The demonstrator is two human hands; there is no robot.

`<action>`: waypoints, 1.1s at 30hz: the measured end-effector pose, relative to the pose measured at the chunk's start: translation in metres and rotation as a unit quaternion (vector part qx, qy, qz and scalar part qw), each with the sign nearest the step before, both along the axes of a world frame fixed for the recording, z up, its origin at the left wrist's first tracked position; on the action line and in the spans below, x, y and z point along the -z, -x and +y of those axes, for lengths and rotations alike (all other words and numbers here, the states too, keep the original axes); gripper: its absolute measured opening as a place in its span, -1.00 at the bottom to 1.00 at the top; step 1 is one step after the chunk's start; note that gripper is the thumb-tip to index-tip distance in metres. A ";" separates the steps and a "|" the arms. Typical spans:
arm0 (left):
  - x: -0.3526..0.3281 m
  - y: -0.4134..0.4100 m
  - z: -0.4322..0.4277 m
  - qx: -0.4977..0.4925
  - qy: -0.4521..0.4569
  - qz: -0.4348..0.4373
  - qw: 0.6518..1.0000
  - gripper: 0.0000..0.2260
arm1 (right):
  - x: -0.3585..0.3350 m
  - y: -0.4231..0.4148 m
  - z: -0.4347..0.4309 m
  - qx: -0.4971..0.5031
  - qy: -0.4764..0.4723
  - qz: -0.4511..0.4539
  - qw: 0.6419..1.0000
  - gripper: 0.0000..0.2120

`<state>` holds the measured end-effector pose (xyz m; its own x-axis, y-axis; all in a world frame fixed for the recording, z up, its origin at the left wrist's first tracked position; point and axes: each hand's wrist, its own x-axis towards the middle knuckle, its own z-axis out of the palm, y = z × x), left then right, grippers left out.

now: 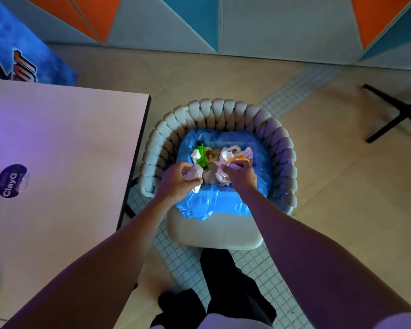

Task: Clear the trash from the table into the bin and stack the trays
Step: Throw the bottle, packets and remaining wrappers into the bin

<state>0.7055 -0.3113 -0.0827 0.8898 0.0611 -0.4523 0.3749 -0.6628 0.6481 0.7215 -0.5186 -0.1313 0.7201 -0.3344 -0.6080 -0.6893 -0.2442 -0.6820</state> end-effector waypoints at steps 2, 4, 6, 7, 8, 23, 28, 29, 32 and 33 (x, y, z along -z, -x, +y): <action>0.004 -0.008 0.001 -0.004 0.003 0.005 1.000 -0.48 | 0.005 -0.014 0.005 0.005 0.008 -0.010 1.000 -0.56; 0.007 -0.014 0.002 -0.011 0.011 0.005 1.000 -0.45 | 0.009 -0.024 0.009 0.004 0.003 -0.021 1.000 -0.52; 0.009 -0.019 0.003 -0.020 0.030 0.016 0.999 -0.37 | 0.010 -0.031 0.012 -0.012 0.005 -0.021 1.000 -0.44; 0.010 -0.020 0.004 -0.026 0.041 0.028 0.998 -0.32 | 0.010 -0.033 0.013 -0.019 0.008 -0.016 1.000 -0.41; 0.010 -0.020 0.006 -0.030 0.048 0.039 0.998 -0.27 | 0.010 -0.033 0.013 -0.019 0.012 -0.008 1.000 -0.42; -0.002 0.028 0.050 -0.068 0.064 0.060 0.994 -0.59 | -0.023 0.008 0.038 -0.049 -0.011 0.030 0.998 -0.74; -0.019 0.058 0.077 -0.125 0.072 0.048 0.988 -0.66 | -0.045 0.021 0.057 -0.119 -0.003 0.023 0.993 -0.78; -0.023 0.065 0.082 -0.135 0.068 0.043 0.988 -0.67 | -0.049 0.023 0.062 -0.120 -0.015 0.021 0.992 -0.78; -0.036 0.093 0.101 -0.169 0.054 0.028 0.984 -0.68 | -0.059 0.033 0.079 -0.155 -0.006 0.017 0.988 -0.76; -0.039 0.104 0.107 -0.178 0.050 0.024 0.983 -0.69 | -0.062 0.036 0.085 -0.180 0.000 0.013 0.983 -0.79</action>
<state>0.6012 -0.2043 -0.0436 0.7977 0.3173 -0.5128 0.6030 -0.4183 0.6793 0.6852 -0.4339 -0.0692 0.7759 -0.0596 -0.6280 -0.5751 -0.4758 -0.6655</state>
